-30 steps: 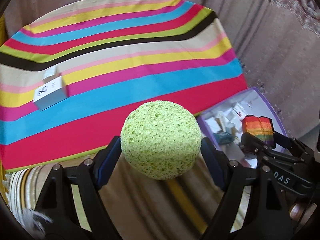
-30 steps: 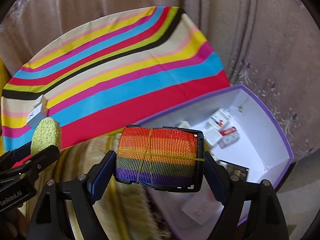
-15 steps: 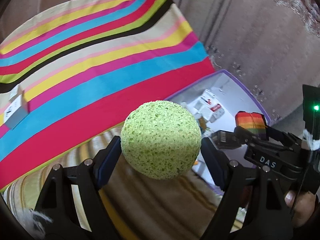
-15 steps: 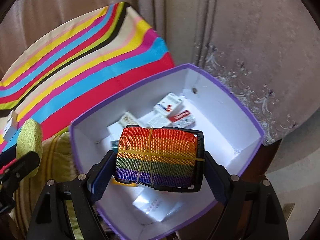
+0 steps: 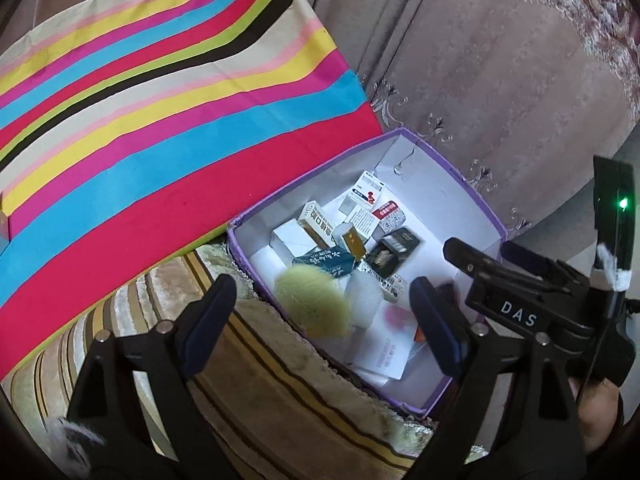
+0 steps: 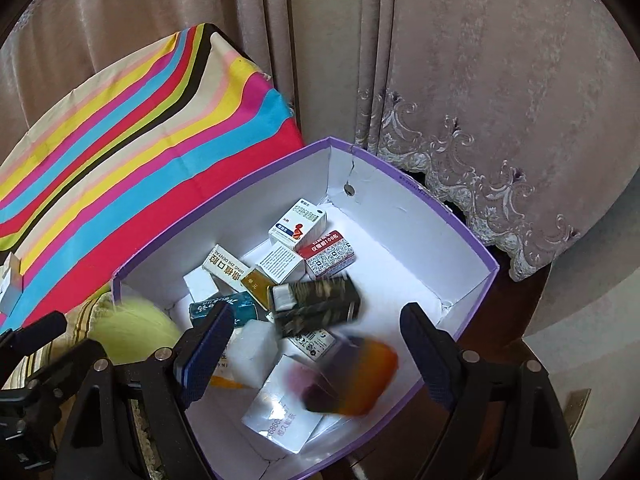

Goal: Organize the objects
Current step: 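Drop sponge and strap into storage box by opening both tools, then withdraw both tools from storage box back over the table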

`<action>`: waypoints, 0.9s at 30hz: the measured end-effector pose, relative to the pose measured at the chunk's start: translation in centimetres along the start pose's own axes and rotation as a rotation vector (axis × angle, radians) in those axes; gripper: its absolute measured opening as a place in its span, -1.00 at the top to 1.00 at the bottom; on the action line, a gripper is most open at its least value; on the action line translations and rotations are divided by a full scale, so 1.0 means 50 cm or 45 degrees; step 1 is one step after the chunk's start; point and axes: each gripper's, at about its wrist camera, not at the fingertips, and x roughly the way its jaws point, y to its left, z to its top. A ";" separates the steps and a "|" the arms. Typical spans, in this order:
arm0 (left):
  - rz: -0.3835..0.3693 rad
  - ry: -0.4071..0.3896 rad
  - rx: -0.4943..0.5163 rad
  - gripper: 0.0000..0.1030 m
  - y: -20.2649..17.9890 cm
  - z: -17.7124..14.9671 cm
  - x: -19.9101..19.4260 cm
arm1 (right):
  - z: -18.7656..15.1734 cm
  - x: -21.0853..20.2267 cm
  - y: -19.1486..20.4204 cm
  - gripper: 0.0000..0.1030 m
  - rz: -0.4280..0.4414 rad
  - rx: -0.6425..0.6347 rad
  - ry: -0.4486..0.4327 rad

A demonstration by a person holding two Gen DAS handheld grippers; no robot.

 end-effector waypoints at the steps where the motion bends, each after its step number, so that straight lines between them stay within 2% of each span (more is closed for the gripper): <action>1: -0.002 -0.003 -0.015 -0.78 0.005 0.000 -0.002 | 0.000 0.000 0.001 -0.67 0.003 0.000 0.002; 10: 0.037 -0.040 -0.153 -0.78 0.065 -0.010 -0.031 | -0.003 -0.007 0.034 -0.67 0.031 -0.037 -0.003; 21: 0.126 -0.107 -0.265 -0.78 0.142 -0.022 -0.081 | -0.010 -0.021 0.121 -0.67 0.106 -0.132 -0.004; 27: 0.162 -0.142 -0.368 -0.78 0.204 -0.038 -0.111 | -0.015 -0.027 0.174 -0.68 0.140 -0.209 -0.002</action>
